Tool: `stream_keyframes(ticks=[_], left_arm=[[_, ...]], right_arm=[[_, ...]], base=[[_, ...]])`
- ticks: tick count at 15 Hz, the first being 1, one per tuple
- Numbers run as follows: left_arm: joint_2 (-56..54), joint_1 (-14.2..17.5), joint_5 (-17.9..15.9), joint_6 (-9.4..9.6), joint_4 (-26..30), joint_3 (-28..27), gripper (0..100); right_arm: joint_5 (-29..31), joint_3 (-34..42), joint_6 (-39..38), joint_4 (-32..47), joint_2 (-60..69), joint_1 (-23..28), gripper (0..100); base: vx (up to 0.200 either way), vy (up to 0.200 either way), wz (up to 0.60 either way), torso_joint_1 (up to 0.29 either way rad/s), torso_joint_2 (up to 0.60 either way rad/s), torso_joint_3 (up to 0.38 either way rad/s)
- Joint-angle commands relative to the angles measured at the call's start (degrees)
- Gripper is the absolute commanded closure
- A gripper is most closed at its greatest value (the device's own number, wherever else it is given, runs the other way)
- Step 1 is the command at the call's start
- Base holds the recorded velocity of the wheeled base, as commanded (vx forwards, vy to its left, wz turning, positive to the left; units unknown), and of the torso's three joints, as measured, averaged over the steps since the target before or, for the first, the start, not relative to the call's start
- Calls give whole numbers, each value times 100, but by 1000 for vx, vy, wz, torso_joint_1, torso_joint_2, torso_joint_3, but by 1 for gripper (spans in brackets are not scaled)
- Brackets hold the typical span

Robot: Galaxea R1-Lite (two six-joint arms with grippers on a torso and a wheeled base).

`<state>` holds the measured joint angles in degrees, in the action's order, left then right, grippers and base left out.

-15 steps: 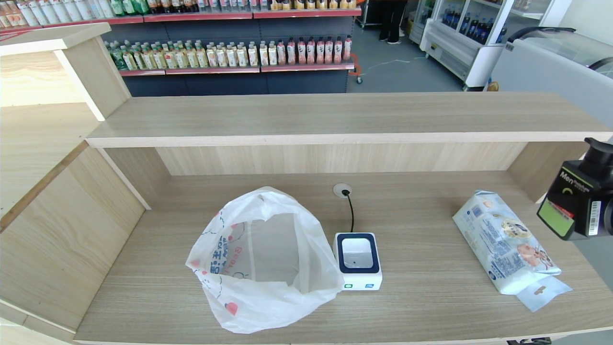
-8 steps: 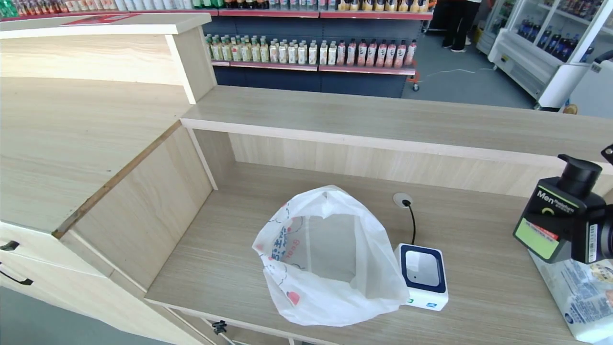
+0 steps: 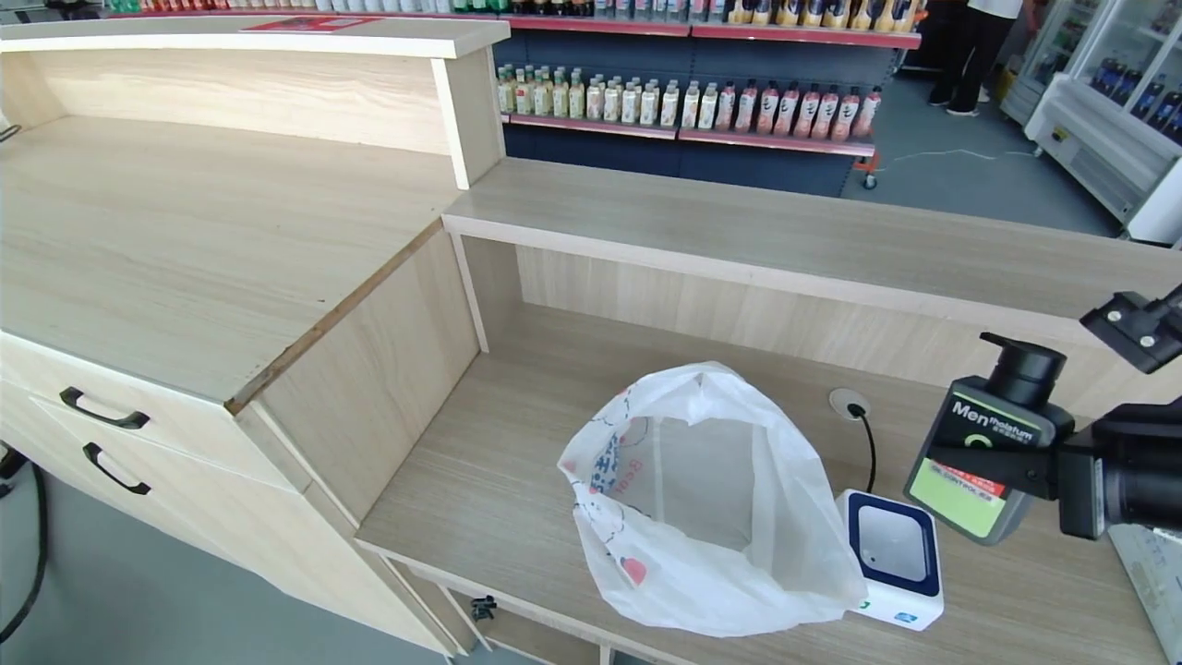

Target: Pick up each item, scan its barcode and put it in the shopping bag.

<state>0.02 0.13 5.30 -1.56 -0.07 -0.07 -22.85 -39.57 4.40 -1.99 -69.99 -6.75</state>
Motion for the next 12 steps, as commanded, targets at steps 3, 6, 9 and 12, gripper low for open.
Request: stream_keyframes(ticks=[3, 6, 9, 12], left_arm=[[-2, 4, 6, -2, -1, -1, 0], [-2, 4, 6, -2, -1, -1, 0], [-2, 4, 6, -2, -1, -1, 0], [-2, 4, 6, -2, -1, -1, 0]], right_arm=[[-871, -51, 158, 32, -665, 992, 100], [-1925, -235, 149, 137, -1228, 1686, 100], [-2655, -499, 166, 506, -1711, 1879, 100], [-2716, -446, 448, 506, -2037, 1879, 100]], base=[[0, 0, 0, 0, 0, 0], [0, 0, 0, 0, 0, 0], [0, 0, 0, 0, 0, 0], [0, 0, 0, 0, 0, 0]])
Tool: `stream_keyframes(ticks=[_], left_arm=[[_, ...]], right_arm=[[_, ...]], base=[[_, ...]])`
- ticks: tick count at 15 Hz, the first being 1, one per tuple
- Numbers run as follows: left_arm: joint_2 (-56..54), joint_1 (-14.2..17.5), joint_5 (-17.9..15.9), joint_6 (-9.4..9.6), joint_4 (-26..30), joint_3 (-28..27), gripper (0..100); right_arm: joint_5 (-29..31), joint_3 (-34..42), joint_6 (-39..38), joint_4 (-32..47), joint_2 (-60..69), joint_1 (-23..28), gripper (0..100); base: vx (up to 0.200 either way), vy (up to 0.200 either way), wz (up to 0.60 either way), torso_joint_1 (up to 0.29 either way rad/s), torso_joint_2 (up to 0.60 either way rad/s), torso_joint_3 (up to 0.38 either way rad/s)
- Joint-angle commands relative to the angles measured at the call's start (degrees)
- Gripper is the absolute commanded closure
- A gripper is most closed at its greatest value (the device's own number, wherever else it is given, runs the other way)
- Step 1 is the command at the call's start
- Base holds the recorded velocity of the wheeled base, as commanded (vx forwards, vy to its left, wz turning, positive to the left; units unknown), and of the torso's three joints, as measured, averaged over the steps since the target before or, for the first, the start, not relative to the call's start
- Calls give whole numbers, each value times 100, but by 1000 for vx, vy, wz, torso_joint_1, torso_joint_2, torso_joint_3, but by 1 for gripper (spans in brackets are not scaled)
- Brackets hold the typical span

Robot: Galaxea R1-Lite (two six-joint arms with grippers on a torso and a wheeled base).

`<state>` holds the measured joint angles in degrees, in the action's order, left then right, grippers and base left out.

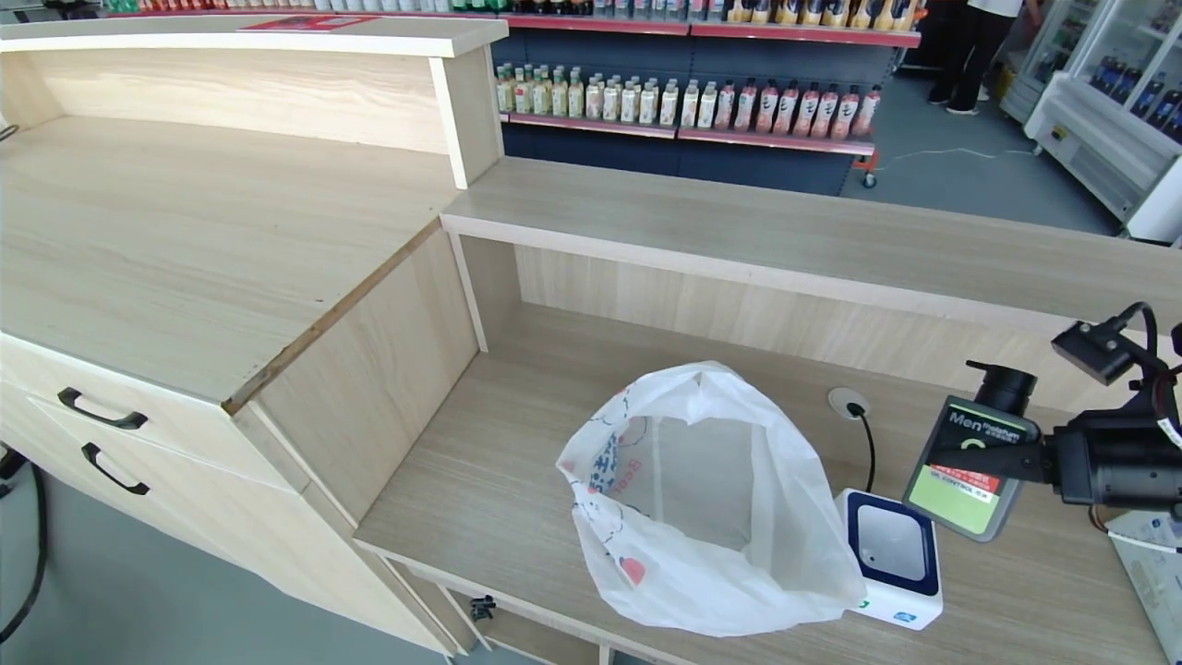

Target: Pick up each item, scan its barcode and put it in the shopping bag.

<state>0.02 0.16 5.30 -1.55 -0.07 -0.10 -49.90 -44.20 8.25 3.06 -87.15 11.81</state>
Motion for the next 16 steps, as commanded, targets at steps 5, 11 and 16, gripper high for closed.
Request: stream_keyframes(ticks=[5, 11, 16], left_arm=[[-2, 2, 6, -12, -1, 1, 0], [-2, 2, -3, -3, -1, 1, 0], [-2, 2, 6, -3, -1, 1, 0]], right_arm=[[-117, 254, 537, 10, -513, 111, 100], [-170, 298, 906, 10, -847, 287, 100], [-214, 202, 1064, -16, -1173, 322, 100]], base=[[0, 0, 0, 0, 0, 0], [0, 0, 0, 0, 0, 0], [0, 0, 0, 0, 0, 0]])
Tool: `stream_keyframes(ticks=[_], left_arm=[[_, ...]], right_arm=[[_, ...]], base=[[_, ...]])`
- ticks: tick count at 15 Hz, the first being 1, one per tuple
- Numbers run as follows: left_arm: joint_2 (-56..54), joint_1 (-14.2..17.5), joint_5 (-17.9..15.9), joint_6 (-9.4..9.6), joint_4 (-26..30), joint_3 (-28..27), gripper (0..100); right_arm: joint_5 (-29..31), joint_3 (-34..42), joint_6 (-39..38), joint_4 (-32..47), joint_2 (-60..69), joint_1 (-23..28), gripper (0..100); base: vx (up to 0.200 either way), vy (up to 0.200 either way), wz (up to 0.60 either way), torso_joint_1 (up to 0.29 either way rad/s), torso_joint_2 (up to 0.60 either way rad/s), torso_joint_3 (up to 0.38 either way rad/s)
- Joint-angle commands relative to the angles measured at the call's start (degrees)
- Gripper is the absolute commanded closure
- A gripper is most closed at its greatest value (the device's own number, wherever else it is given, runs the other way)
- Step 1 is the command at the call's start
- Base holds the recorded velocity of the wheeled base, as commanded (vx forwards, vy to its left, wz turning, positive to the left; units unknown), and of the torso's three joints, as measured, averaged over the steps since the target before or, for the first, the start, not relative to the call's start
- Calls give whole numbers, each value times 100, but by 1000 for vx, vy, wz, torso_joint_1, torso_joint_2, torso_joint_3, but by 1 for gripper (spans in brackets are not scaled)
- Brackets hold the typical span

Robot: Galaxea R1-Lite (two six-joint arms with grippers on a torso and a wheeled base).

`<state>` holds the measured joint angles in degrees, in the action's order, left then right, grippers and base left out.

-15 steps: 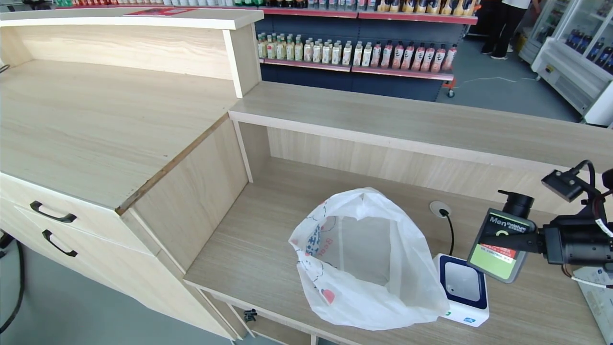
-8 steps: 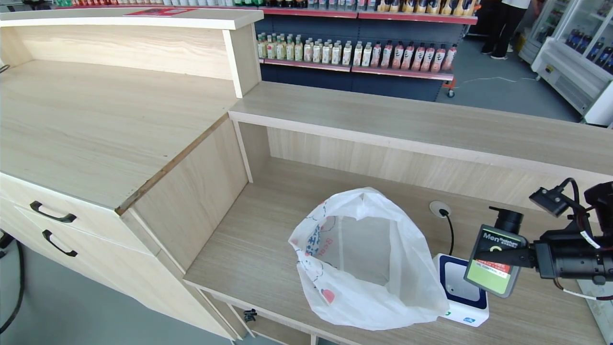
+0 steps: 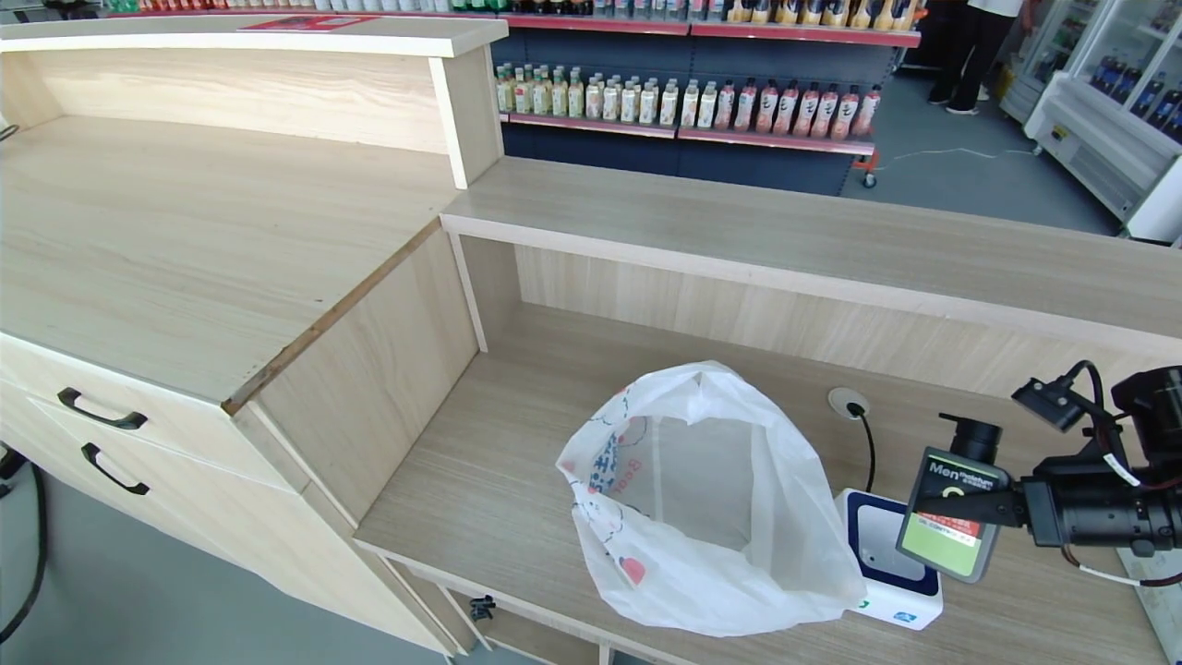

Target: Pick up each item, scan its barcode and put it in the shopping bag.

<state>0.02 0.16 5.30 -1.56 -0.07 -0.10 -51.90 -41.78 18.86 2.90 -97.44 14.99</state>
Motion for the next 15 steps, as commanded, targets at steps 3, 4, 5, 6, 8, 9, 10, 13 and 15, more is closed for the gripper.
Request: stream_keyframes(ticks=[3, 4, 5, 6, 8, 9, 10, 13, 15], left_arm=[[-2, 2, 6, -2, -1, 1, 0], [-2, 2, -3, -2, -1, 1, 0], [-2, 2, 6, -2, -1, 1, 0], [-2, 2, -3, -2, -1, 1, 0], [-2, 2, 6, -2, -1, 1, 0], [-2, 2, -3, -2, -1, 1, 0], [-2, 2, 6, -2, -1, 1, 0], [-2, 2, -3, -2, -1, 1, 0], [-2, 2, -3, -2, -1, 1, 0]], right_arm=[[-14, -120, 4, -53, -328, -32, 100], [-22, -129, 13, -88, -381, -32, 100], [-22, -129, 13, -211, -469, -32, 100], [-49, -138, 13, -299, -539, -32, 100], [-101, -252, 4, -317, -636, -84, 100], [-119, -252, 4, -334, -671, -102, 100], [-145, -252, 4, -352, -706, -128, 100], [-181, -243, 4, -519, -838, -295, 100], [-181, -243, 4, -563, -900, -339, 100]], base=[[0, 0, 0, 0, 0, 0], [0, 0, 0, 0, 0, 0], [0, 0, 0, 0, 0, 0], [0, 0, 0, 0, 0, 0], [0, 0, 0, 0, 0, 0], [0, 0, 0, 0, 0, 0], [0, 0, 0, 0, 0, 0], [0, 0, 0, 0, 0, 0], [0, 0, 0, 0, 0, 0]])
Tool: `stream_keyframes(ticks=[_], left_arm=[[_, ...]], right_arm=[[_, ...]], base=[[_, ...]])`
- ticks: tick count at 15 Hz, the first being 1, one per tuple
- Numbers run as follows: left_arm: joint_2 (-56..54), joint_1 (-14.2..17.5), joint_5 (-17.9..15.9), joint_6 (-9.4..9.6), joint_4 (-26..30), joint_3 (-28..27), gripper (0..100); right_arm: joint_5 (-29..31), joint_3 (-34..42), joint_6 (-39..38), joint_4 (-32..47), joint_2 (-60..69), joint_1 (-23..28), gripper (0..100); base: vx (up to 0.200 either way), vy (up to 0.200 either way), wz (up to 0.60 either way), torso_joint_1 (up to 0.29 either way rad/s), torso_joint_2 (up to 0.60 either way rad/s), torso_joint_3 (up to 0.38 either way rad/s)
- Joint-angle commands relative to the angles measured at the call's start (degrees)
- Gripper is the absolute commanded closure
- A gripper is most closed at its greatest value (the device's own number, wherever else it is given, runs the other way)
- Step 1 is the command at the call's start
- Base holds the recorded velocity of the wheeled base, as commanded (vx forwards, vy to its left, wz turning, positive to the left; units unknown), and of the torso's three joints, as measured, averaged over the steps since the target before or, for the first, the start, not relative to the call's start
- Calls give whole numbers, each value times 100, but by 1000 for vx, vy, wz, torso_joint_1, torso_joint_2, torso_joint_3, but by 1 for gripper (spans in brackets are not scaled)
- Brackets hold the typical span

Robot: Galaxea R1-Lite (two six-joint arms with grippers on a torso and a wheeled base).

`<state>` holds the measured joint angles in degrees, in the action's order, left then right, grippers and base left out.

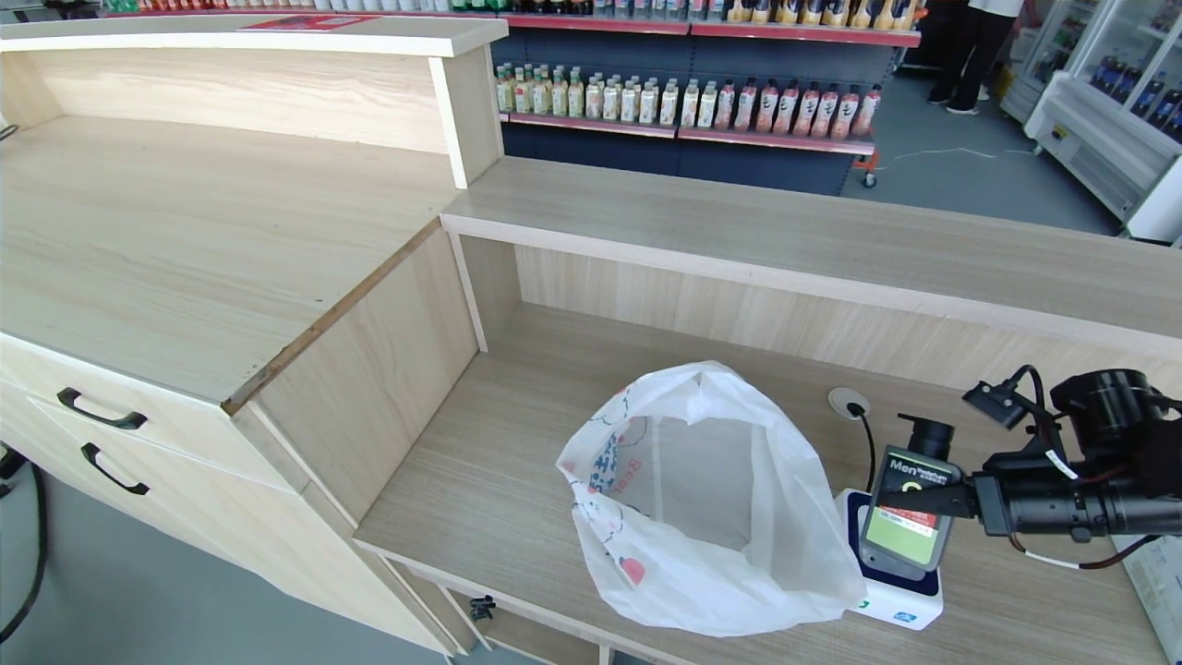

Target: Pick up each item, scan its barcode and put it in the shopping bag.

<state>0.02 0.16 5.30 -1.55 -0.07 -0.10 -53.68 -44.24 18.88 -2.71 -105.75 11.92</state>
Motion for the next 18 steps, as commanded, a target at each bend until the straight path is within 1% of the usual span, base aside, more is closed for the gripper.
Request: stream_keyframes(ticks=[1, 5, 8, 9, 11, 13, 14, 15, 16, 17, 18], left_arm=[[-2, 2, 6, -3, -1, 1, 0], [-2, 2, 6, -3, -1, 1, 0], [-2, 2, 6, -3, -1, 1, 0], [-2, 2, -3, -3, -1, 1, 0], [-2, 2, -3, -3, -1, 1, 0], [-2, 2, -3, -3, -1, 1, 0], [-2, 2, -3, -3, -1, 1, 0], [-2, 2, 6, -3, -1, 1, 0], [-2, 2, -3, -3, -1, 1, 0], [-2, 2, 6, -3, -1, 1, 0], [-2, 2, 6, -3, -1, 1, 0]], right_arm=[[-3, 3, 1, -2, -121, -50, 100], [-55, -32, 1, 7, -147, -67, 100], [-134, -94, -25, 68, 81, -67, 100], [-143, -94, -34, 77, 424, -58, 100], [-108, 56, -25, 68, 1549, -23, 100], [463, 328, 72, -116, 2489, -15, 100], [920, 416, 327, -468, 2753, 3, 100], [1465, 469, 669, -626, 2990, 47, 100], [1993, 592, 775, -652, 3280, 65, 100], [2370, 706, 766, -670, 3544, 73, 100], [2564, 803, 757, -714, 3781, 152, 100]], base=[[0, 0, 0, 0, 0, 0], [0, 0, 0, 0, 0, 0], [0, 0, 0, 0, 0, 0], [0, 0, 0, 0, 0, 0], [0, 0, 0, 0, 0, 0], [0, 0, 0, 0, 0, 0], [0, 0, 0, 0, 0, 0], [0, 0, 0, 0, 0, 0], [0, 0, 0, 0, 0, 0], [0, 0, 0, 0, 0, 0], [0, 0, 0, 0, 0, 0]])
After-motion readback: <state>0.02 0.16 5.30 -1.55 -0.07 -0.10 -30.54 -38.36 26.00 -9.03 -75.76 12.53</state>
